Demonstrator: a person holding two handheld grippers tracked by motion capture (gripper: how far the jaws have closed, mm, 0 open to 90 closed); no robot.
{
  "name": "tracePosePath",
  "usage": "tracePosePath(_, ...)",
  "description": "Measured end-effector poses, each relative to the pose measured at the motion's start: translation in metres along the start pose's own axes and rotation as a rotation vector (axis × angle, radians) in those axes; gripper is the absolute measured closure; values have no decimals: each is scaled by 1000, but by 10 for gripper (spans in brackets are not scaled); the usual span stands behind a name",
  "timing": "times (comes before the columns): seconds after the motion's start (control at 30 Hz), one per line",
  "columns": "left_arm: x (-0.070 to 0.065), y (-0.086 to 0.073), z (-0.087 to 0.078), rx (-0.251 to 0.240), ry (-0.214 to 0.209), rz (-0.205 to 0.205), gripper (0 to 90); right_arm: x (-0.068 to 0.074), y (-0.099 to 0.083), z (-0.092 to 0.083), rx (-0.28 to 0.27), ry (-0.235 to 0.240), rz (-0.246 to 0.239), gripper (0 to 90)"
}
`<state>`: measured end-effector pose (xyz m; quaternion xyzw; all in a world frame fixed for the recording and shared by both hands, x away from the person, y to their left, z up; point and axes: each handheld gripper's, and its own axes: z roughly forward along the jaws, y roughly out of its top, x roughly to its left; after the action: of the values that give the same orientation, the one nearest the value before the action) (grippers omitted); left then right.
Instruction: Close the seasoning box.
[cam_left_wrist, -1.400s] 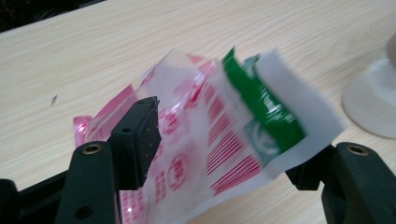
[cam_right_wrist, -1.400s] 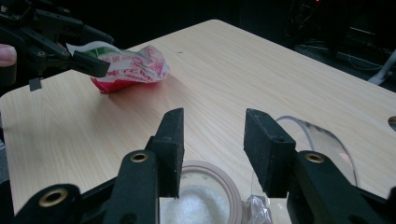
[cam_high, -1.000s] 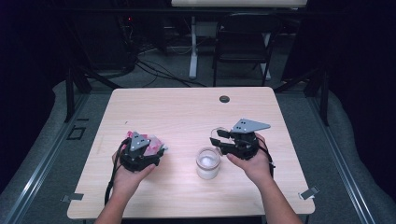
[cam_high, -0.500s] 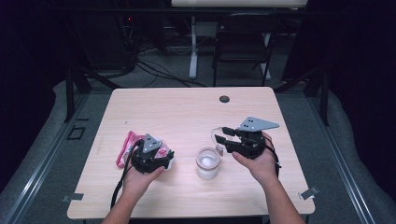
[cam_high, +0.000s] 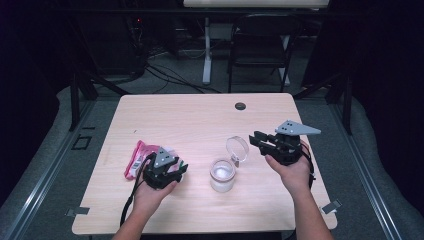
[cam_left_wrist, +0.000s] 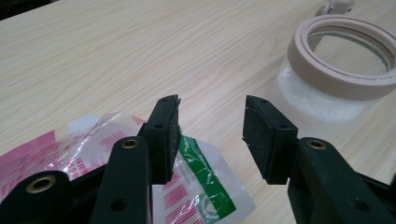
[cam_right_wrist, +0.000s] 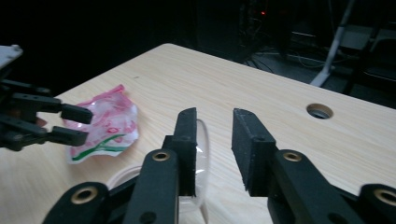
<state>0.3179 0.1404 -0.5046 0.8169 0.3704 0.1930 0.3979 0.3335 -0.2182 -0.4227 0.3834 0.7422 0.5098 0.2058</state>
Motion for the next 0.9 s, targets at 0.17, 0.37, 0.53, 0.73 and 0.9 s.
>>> tracePosePath(0.17,-3,-3,1,-10,-9,10,606,-10,-7,5,26,-8,16,838)
tracePosePath(0.37,-3,-7,0,-26,-27,8,675,-16,-17,15,64,-25,16,900)
tracePosePath(0.53,-4,-8,0,-36,-40,3,727,-16,-20,19,74,-29,8,900)
tracePosePath(0.73,-3,-9,-1,-24,-17,8,766,-17,-23,21,81,-29,13,900)
tracePosePath(0.9,-5,-9,-1,-21,-6,21,787,-16,-24,24,92,-27,11,900)
